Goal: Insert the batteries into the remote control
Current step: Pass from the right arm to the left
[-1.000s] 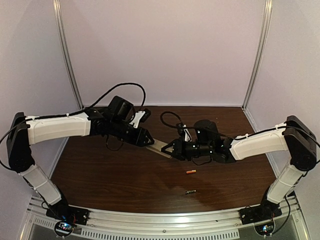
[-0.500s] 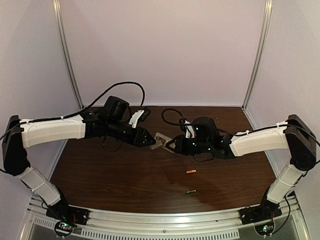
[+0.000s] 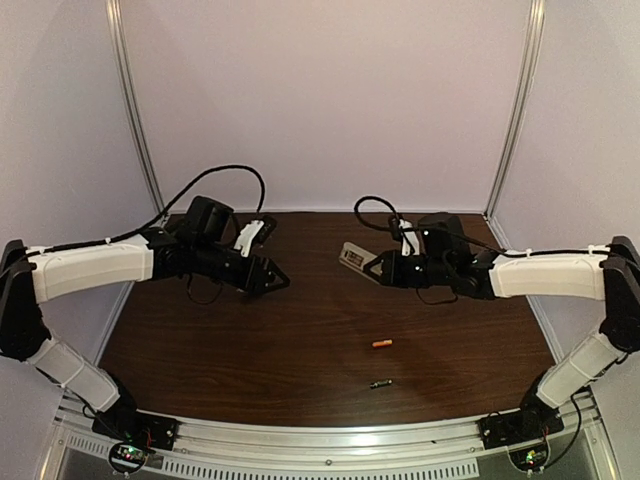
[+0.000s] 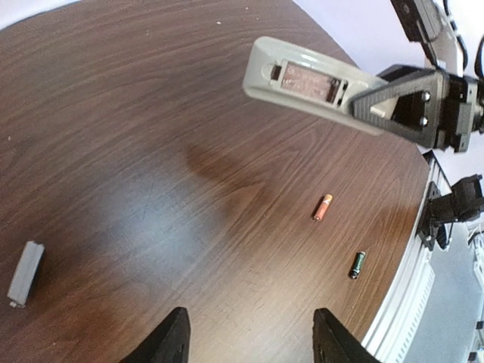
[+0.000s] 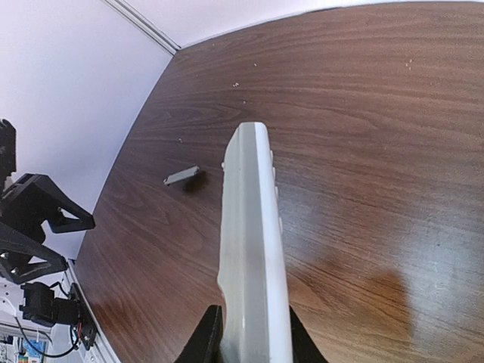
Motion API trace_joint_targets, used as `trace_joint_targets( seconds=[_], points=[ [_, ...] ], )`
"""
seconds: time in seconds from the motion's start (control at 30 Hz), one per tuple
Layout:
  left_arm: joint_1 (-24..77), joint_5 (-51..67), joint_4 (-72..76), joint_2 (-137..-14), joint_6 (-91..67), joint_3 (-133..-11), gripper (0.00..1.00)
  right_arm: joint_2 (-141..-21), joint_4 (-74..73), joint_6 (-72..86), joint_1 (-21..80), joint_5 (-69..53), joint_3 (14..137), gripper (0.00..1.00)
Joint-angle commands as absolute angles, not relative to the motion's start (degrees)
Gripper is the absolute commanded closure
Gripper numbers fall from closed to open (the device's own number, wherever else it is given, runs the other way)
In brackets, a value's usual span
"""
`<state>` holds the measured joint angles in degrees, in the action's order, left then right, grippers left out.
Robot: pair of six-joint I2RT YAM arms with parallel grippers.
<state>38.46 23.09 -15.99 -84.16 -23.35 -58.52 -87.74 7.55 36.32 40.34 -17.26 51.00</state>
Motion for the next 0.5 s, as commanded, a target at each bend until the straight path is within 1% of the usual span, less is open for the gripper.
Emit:
trace_joint_targets(
  seconds=[0.0, 0.07, 0.13, 0.2, 0.27, 0.4, 0.47],
  points=[
    [40.2, 23.7, -12.7, -81.0, -13.8, -56.9, 0.42, -78.5, 0.8, 31.7, 36.6, -25.1, 50.0, 1.0],
    [42.4, 19.6, -14.0, -82.0, -10.9, -58.4, 0.42, -75.6, -2.3, 31.2, 35.0, -27.8, 49.3, 1.0],
    [43.6, 19.2, -14.5, -82.9, -8.7, -59.8, 0.39, -73.5, -6.1, 30.4, 34.2, -30.0, 49.5, 1.0],
    [44.7, 18.4, -14.6, -83.0, -5.8, -60.9, 0.32, -72.2, -9.5, 29.9, 34.0, -33.6, 49.9, 1.0],
    [46.6, 16.6, -13.5, -81.8, -1.1, -60.7, 0.26, -71.2, -9.1, 31.3, 34.0, -38.8, 48.8, 1.0],
    [52.2, 13.3, -6.6, -76.8, 13.0, -55.0, 0.14, -68.8, -7.4, 34.0, 34.2, -46.0, 46.4, 1.0],
    [55.1, 12.2, -3.3, -74.3, 18.4, -52.0, 0.12, -67.7, -9.0, 33.6, 34.8, -47.1, 46.5, 1.0]
  ],
)
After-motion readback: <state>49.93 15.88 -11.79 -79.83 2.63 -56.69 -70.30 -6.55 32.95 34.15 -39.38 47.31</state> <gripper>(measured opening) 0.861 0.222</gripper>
